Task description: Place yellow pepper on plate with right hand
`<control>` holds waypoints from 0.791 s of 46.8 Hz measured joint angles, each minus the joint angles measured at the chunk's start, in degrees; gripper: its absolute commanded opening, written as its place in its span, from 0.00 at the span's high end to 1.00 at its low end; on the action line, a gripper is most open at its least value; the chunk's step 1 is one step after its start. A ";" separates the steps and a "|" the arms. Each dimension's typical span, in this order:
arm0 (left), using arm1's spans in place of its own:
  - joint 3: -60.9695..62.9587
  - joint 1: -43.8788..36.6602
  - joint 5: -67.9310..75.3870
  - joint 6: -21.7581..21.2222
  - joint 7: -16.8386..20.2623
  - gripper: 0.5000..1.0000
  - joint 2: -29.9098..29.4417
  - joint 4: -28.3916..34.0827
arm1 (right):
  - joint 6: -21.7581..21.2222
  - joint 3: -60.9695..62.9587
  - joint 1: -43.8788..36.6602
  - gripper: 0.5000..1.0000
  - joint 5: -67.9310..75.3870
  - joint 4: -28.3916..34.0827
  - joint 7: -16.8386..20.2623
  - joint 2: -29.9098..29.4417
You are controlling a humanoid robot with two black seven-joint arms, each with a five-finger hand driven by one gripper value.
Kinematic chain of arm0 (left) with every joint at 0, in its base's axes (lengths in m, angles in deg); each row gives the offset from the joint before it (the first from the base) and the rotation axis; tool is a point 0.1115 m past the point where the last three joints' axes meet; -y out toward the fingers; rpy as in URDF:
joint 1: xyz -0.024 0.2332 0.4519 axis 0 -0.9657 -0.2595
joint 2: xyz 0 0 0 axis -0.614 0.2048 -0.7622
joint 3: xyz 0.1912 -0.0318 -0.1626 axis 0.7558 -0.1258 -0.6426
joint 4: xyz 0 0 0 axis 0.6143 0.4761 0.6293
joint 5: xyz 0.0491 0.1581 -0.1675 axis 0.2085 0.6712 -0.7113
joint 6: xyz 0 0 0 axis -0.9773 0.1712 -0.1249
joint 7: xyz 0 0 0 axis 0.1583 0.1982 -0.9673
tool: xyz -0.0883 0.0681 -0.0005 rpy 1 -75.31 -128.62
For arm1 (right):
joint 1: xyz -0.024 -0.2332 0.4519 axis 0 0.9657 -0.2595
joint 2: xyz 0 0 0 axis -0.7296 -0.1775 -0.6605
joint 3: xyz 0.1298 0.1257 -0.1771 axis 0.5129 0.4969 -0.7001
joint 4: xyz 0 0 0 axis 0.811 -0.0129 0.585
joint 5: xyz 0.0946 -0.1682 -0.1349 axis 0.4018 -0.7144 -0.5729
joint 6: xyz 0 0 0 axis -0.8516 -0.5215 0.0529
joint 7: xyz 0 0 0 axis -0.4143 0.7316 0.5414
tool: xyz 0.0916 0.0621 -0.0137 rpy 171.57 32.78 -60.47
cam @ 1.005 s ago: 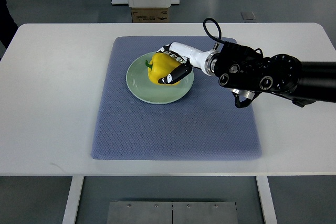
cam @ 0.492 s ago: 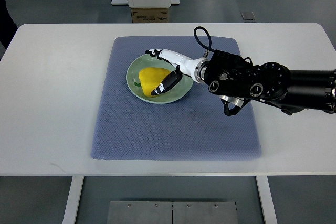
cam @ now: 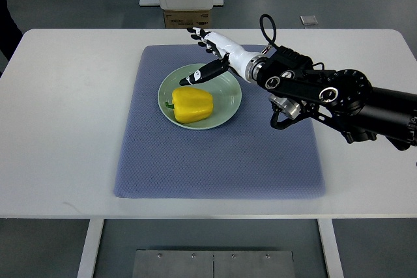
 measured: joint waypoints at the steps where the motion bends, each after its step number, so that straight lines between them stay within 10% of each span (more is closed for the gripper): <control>1: 0.00 0.00 0.00 0.00 0.00 0.00 0.00 0.00 | -0.08 0.92 0.50 0.00 0.02 0.01 0.00 0.43; 37: 0.00 0.01 0.00 0.00 -0.02 0.00 0.00 0.00 | -6.81 39.49 20.94 0.00 17.22 -9.76 0.16 6.61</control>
